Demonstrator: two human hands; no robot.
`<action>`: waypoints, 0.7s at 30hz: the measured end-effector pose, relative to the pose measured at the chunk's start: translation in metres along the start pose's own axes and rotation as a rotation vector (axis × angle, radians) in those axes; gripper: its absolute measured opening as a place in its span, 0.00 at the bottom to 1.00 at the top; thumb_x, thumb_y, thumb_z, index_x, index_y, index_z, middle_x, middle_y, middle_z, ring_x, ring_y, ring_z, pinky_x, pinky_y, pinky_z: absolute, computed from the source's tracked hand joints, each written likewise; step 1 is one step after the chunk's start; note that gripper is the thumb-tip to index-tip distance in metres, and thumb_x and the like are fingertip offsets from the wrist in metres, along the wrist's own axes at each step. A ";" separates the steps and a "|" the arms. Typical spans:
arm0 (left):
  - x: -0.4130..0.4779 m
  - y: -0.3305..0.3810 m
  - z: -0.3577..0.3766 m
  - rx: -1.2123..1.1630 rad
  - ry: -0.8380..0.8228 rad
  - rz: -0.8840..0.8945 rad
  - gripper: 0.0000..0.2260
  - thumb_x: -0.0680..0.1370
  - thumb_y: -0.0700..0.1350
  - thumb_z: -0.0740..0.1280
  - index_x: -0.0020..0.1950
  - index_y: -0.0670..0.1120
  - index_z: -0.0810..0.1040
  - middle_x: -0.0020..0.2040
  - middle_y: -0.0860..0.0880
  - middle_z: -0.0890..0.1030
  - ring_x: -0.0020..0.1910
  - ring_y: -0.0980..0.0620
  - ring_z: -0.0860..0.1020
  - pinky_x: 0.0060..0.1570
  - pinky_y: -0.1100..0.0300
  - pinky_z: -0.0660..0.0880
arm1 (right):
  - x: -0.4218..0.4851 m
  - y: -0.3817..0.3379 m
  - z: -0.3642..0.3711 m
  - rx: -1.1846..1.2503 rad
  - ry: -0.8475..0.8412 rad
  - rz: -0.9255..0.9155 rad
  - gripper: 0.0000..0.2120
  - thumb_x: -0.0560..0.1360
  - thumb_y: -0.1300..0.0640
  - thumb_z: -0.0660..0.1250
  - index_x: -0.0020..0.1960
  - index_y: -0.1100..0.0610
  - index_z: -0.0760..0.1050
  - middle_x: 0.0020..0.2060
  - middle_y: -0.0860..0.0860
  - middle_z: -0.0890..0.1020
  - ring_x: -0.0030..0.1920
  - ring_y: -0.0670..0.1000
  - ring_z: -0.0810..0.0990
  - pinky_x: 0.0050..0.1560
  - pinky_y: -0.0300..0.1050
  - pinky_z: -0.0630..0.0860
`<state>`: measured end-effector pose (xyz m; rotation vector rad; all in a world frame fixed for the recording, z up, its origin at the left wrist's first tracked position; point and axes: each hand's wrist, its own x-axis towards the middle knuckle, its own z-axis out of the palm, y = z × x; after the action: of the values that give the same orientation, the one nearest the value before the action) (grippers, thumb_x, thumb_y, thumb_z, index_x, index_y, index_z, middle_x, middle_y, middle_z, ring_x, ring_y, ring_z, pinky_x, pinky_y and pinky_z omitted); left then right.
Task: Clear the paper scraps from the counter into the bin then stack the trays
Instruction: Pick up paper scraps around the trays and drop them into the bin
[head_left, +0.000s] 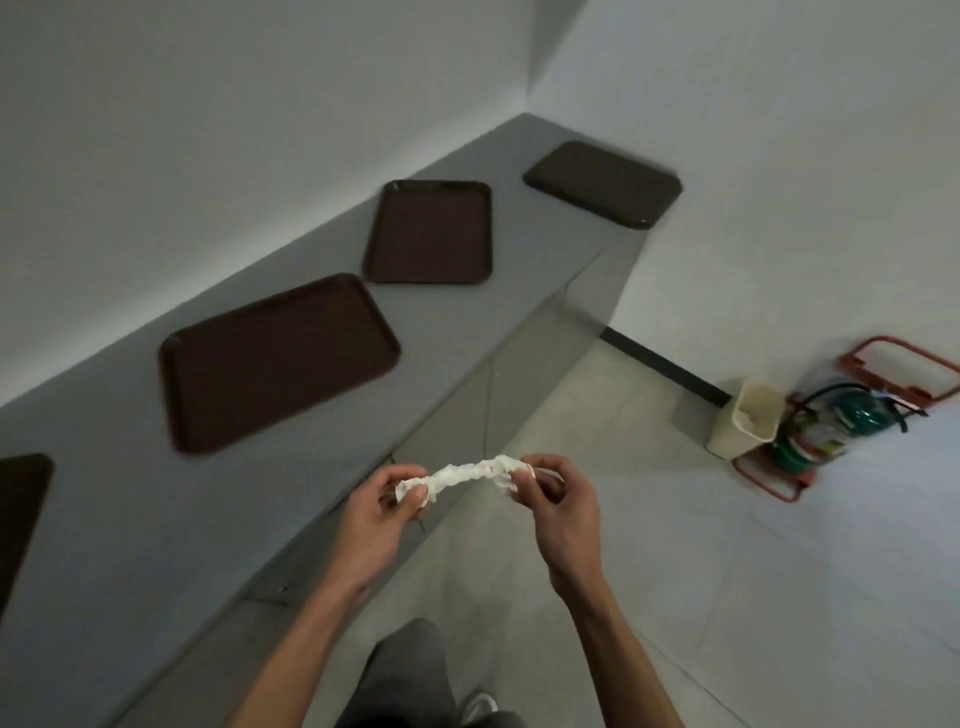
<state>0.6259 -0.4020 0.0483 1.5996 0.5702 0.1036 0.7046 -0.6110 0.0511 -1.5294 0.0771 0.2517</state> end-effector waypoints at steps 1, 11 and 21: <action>0.012 0.006 0.025 0.012 -0.037 0.016 0.07 0.80 0.41 0.73 0.56 0.50 0.83 0.53 0.47 0.86 0.53 0.46 0.84 0.56 0.50 0.81 | 0.011 -0.002 -0.022 -0.001 0.031 -0.007 0.03 0.81 0.59 0.73 0.55 0.56 0.82 0.45 0.53 0.89 0.49 0.55 0.89 0.55 0.52 0.85; 0.145 0.067 0.283 0.094 -0.466 0.055 0.10 0.76 0.39 0.76 0.54 0.44 0.79 0.45 0.45 0.87 0.45 0.49 0.84 0.48 0.58 0.80 | 0.143 -0.032 -0.189 0.078 0.239 0.039 0.02 0.78 0.63 0.75 0.50 0.62 0.84 0.46 0.56 0.88 0.49 0.57 0.88 0.52 0.47 0.85; 0.252 0.140 0.509 0.188 -0.819 0.039 0.11 0.72 0.41 0.80 0.51 0.47 0.85 0.47 0.44 0.87 0.47 0.43 0.86 0.54 0.44 0.83 | 0.269 -0.071 -0.351 0.187 0.399 0.117 0.03 0.78 0.66 0.74 0.51 0.64 0.85 0.46 0.60 0.88 0.48 0.55 0.88 0.52 0.48 0.84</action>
<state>1.0887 -0.7603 0.0506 1.6635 -0.0946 -0.5703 1.0186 -0.9303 0.0490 -1.3711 0.4936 0.0274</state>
